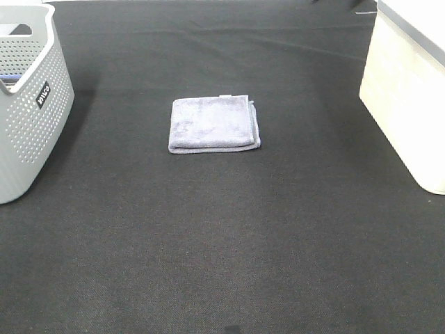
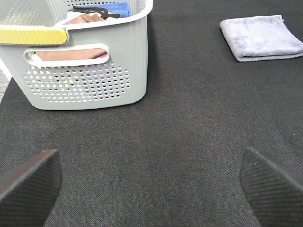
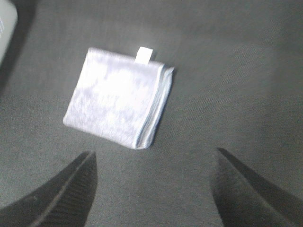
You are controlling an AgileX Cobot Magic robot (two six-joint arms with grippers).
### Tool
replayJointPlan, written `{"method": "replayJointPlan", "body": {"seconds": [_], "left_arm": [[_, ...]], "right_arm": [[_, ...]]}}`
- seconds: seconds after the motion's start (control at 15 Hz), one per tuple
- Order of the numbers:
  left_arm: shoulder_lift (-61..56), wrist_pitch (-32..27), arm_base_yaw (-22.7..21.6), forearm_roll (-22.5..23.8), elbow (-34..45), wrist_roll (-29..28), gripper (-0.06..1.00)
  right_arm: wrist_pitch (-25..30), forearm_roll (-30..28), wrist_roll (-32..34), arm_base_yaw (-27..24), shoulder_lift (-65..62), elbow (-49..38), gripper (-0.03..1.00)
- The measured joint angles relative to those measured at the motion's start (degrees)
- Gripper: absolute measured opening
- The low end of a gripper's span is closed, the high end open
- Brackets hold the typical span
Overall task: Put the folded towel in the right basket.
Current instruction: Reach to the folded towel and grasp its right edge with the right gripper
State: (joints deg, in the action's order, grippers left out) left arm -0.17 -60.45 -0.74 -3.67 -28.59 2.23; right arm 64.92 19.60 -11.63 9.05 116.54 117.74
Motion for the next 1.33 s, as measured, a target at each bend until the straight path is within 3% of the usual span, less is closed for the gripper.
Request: {"method": "replayJointPlan", "body": {"seconds": [0.47,1.07,1.33], "left_arm": [[0.0,0.0,0.0,0.0,0.0,0.0,0.97],[0.0,0.0,0.0,0.0,0.0,0.0,0.97],[0.0,0.0,0.0,0.0,0.0,0.0,0.97]], "right_arm": [[4.5,8.5,4.2,0.1,20.2,16.2,0.69],[4.4,15.7,0.5,0.1,35.4,16.3,0.71],[-1.1,18.5,-2.5,0.1,36.2,16.3,0.71]]}}
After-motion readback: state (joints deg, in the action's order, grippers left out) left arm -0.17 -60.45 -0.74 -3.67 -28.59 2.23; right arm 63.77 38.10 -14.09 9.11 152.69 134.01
